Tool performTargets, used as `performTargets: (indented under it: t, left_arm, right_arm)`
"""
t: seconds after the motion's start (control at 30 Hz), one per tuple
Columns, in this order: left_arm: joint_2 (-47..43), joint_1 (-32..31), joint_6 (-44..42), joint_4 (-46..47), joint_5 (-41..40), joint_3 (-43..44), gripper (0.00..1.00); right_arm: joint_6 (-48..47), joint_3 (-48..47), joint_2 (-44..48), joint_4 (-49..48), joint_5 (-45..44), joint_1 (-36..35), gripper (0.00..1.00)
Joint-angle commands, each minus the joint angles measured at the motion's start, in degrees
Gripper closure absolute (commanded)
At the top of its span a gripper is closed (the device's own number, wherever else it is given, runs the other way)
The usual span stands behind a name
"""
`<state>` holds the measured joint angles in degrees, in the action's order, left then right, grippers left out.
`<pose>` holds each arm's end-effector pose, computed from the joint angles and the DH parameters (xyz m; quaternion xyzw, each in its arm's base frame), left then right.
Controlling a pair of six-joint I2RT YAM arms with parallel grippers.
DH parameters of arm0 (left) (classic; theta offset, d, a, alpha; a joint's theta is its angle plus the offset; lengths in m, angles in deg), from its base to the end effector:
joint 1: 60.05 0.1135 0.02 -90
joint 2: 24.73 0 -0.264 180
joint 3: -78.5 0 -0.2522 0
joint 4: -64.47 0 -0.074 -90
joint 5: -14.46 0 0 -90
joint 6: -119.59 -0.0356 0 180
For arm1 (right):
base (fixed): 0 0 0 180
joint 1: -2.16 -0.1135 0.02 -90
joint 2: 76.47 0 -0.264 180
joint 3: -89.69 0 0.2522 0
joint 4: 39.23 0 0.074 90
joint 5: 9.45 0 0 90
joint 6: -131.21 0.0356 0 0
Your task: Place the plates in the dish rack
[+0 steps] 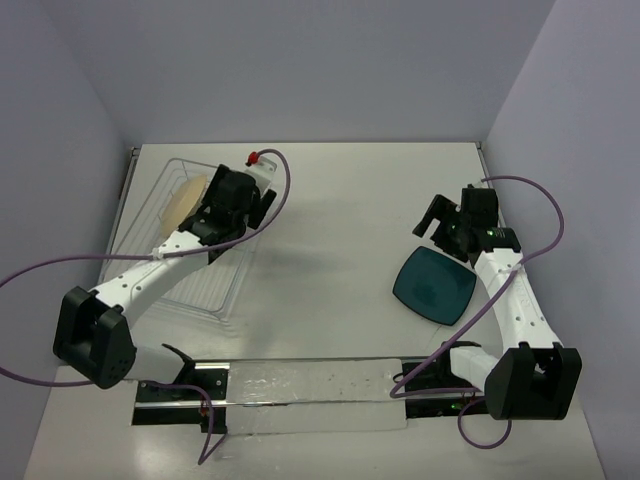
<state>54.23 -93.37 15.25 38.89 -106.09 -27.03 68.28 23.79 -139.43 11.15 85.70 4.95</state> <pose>0.2702 -0.1560 0.3004 0.2173 0.8176 0.1457 0.5129 0.2258 -0.0078 0.2810 0.2241 0.9037 0.1172 0.3456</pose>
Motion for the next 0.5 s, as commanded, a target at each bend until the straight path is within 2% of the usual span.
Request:
performTargets:
  t: [0.0, 0.27, 0.33, 0.4, 0.47]
  left_arm:
    - [-6.5, -0.3, 3.8, -0.5, 5.7, 5.5, 0.01]
    - [-15.7, -0.3, 10.1, 2.6, 12.8, 9.4, 0.01]
    - [-15.5, -0.3, 13.0, 3.2, 15.9, 10.2, 0.01]
    - [-14.2, -0.4, 19.2, 3.0, 18.1, 12.0, 0.01]
    - [-12.1, -0.9, 21.6, 2.5, 19.4, 13.5, 0.01]
  right_arm:
    - [-0.9, -0.2, 2.1, -1.4, -0.8, 0.4, 0.00]
    - [1.7, 0.8, 3.5, -0.5, -2.2, 1.8, 0.00]
    - [2.6, 2.1, 3.7, -0.4, -1.8, 4.4, 0.00]
    - [3.5, 4.2, 3.7, 0.0, -1.0, 9.4, 0.00]
    - [3.8, 6.1, 3.5, 0.0, 1.3, 13.9, 0.00]
